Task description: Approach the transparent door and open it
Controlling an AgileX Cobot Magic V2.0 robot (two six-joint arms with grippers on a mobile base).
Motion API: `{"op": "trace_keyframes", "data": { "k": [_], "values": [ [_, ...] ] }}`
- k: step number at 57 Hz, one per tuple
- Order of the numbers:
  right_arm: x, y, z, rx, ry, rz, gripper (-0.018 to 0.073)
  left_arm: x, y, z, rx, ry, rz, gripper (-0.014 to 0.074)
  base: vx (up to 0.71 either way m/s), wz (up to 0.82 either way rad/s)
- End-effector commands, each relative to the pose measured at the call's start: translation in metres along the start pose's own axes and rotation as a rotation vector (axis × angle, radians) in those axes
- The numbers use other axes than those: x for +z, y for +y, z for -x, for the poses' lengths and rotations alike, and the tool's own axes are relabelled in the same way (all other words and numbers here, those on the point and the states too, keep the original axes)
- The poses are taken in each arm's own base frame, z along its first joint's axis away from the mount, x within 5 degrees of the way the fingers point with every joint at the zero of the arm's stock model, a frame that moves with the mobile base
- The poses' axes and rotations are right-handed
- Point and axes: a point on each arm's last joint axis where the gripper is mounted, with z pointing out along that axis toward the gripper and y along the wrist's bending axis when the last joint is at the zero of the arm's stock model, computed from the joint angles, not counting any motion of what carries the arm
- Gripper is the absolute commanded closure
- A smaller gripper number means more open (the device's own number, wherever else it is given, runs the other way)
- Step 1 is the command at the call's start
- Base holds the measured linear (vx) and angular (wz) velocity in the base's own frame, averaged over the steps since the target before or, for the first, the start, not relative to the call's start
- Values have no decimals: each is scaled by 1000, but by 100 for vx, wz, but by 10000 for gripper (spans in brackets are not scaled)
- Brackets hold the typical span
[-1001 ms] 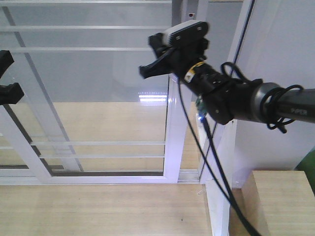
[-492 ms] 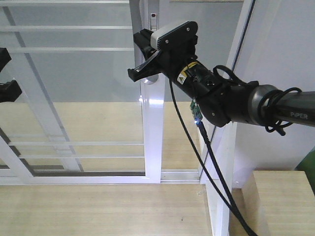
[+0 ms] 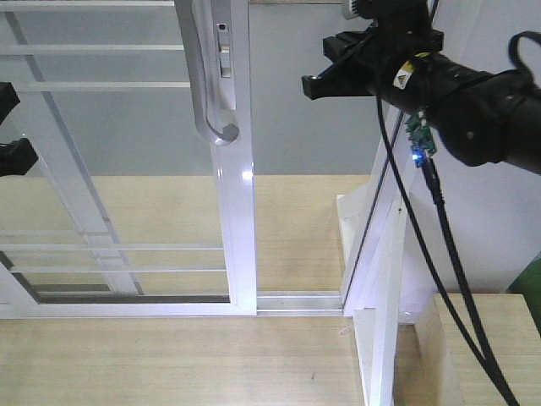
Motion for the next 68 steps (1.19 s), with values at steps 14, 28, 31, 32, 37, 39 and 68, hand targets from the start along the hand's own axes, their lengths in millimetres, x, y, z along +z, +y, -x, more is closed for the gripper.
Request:
{"op": "trace_keyframes", "data": {
  "k": [14, 28, 31, 32, 37, 39, 68],
  "values": [
    [-91, -8, 29, -3, -66, -36, 558, 2, 0, 18, -10, -110, 4, 593, 0, 0],
    [-145, -5, 12, -14, -125, -40, 558, 29, 2, 7, -1, -111, 19, 551, 0, 0],
    [-152, -5, 11, -14, -131, -42, 558, 38, 2, 4, -1, -124, 24, 518, 0, 0],
    [-154, -5, 12, -14, -138, -42, 558, 40, 3, 3, -5, -129, 26, 501, 0, 0],
    [-159, -5, 13, -14, -134, -44, 558, 56, 4, -10, -34, -90, 31, 414, 0, 0],
    [-159, -5, 13, -17, -136, -44, 558, 61, 4, -15, -56, -76, 33, 374, 0, 0],
    [-159, -5, 13, -21, -135, -45, 558, 149, -14, -21, 19, -134, -160, 112, 0, 0]
  ]
}}
